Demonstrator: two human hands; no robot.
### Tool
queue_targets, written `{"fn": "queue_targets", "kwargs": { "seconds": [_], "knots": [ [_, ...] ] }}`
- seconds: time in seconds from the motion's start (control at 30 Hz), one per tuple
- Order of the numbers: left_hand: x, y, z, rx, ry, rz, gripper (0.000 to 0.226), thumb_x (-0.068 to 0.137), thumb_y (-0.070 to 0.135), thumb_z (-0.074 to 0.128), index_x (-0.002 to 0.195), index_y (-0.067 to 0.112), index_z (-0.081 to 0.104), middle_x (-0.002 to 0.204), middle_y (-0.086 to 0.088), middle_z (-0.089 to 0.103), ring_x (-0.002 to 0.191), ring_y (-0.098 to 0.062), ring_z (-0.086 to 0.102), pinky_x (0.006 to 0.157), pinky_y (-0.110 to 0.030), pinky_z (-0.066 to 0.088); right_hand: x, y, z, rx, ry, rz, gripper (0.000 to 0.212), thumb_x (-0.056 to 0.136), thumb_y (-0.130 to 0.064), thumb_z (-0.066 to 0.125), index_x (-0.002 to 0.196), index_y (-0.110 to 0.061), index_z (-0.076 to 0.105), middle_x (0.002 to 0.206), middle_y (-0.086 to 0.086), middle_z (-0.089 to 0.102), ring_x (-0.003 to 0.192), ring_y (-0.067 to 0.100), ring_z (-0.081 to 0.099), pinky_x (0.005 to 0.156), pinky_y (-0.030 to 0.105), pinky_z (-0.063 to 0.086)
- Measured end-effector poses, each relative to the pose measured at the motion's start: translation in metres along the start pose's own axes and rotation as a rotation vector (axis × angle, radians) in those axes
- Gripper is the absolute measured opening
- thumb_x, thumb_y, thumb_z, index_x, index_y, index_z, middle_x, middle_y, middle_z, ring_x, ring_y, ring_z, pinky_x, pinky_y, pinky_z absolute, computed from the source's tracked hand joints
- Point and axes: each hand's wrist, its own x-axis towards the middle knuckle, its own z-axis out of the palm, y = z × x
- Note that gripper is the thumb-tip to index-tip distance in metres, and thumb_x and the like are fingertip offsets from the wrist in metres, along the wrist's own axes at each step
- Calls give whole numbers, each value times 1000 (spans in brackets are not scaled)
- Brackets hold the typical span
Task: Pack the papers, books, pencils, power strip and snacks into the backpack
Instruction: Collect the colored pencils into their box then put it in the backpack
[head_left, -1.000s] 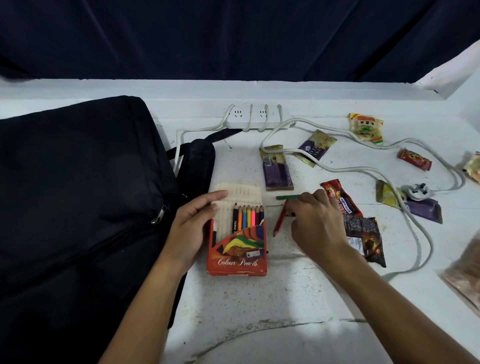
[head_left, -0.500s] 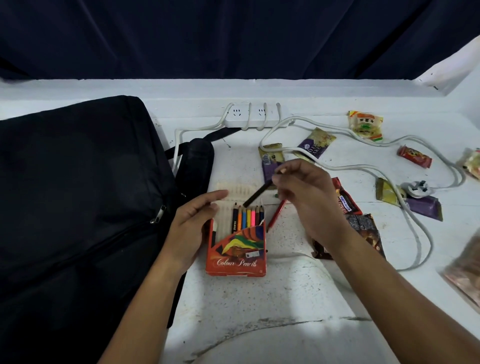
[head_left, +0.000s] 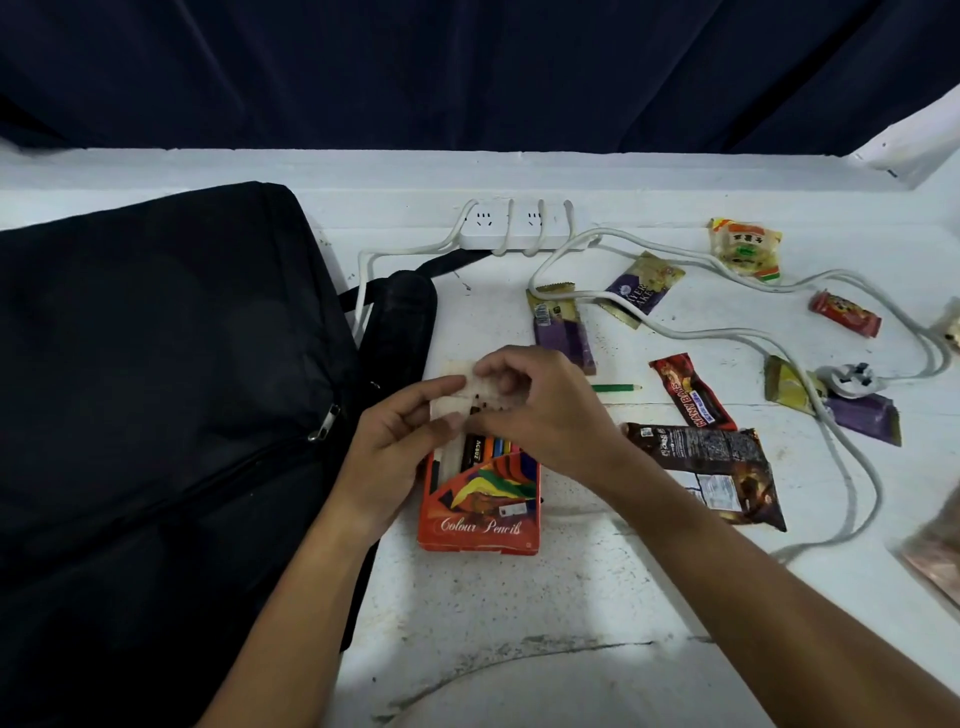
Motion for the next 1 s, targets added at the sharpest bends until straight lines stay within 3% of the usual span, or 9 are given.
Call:
{"fn": "queue_targets", "kwargs": {
  "seconds": [0.13, 0.23, 0.4, 0.53, 0.6, 0.7, 0.8, 0.9, 1.0],
  "knots": [
    [-1, 1, 1, 15, 14, -17, 37, 78, 0, 70, 112, 14, 64, 99, -8, 74, 96, -27, 70, 77, -36, 60, -2, 10, -17, 161, 30, 50, 16, 86, -6, 67, 100, -12, 66, 83, -9, 60, 69, -4, 57, 59, 10, 46],
    [-2, 2, 2, 63, 8, -35, 42, 78, -6, 62, 114, 15, 62, 103, -5, 74, 102, -25, 69, 80, -37, 60, -1, 34, -36, -80, -39, 4, 19, 84, 5, 62, 94, -11, 69, 86, -9, 64, 78, -2, 62, 64, 10, 48],
    [-2, 2, 2, 80, 13, -25, 43, 78, -7, 63, 115, 15, 62, 106, -5, 74, 103, -24, 69, 82, -38, 59, -4, 57, -41, -309, -331, -60, 14, 78, -12, 76, 87, -22, 78, 87, -13, 61, 80, -1, 57, 70, 8, 41],
    [-1, 2, 3, 60, 52, -25, 36, 87, -7, 56, 112, 16, 65, 106, -7, 74, 105, -25, 68, 89, -42, 55, -2, 68, -37, -387, -283, -97, 8, 79, -19, 77, 86, -23, 78, 90, -9, 57, 84, 5, 53, 77, 27, 47],
    [-1, 2, 3, 39, 71, -27, 31, 89, -3, 53, 111, 15, 67, 106, -7, 73, 107, -26, 67, 95, -49, 50, -2, 66, -39, -387, -216, -109, 7, 86, -17, 69, 88, -19, 75, 90, -9, 57, 80, 2, 52, 73, 24, 45],
    [0, 2, 3, -3, 85, -53, 23, 90, 11, 56, 108, 14, 70, 113, -7, 71, 111, -26, 65, 97, -51, 49, -3, 53, -42, -157, 69, -66, 8, 91, -8, 62, 95, -14, 66, 84, -13, 59, 72, -7, 58, 65, 9, 43],
    [1, 4, 3, -63, 77, -79, 31, 85, 25, 50, 100, 19, 76, 116, -10, 70, 111, -29, 65, 91, -46, 53, -3, 31, -42, 333, 304, -19, 16, 91, 2, 59, 100, -9, 65, 76, -5, 66, 65, 1, 63, 60, 13, 50],
    [1, 2, 2, -85, 67, -85, 30, 90, 29, 48, 98, 20, 76, 111, -13, 71, 107, -31, 66, 86, -44, 55, 2, 11, -40, 690, 239, 79, 11, 89, 3, 60, 93, -5, 67, 70, 5, 69, 62, 16, 64, 54, 25, 53],
    [2, 0, 1, -93, 54, -79, 36, 93, 30, 42, 105, 14, 72, 107, -16, 71, 101, -32, 67, 84, -43, 55, 8, -1, -28, 662, 147, 148, 6, 84, 1, 67, 87, -5, 69, 74, 7, 72, 56, 16, 64, 49, 20, 47]
  ]
}}
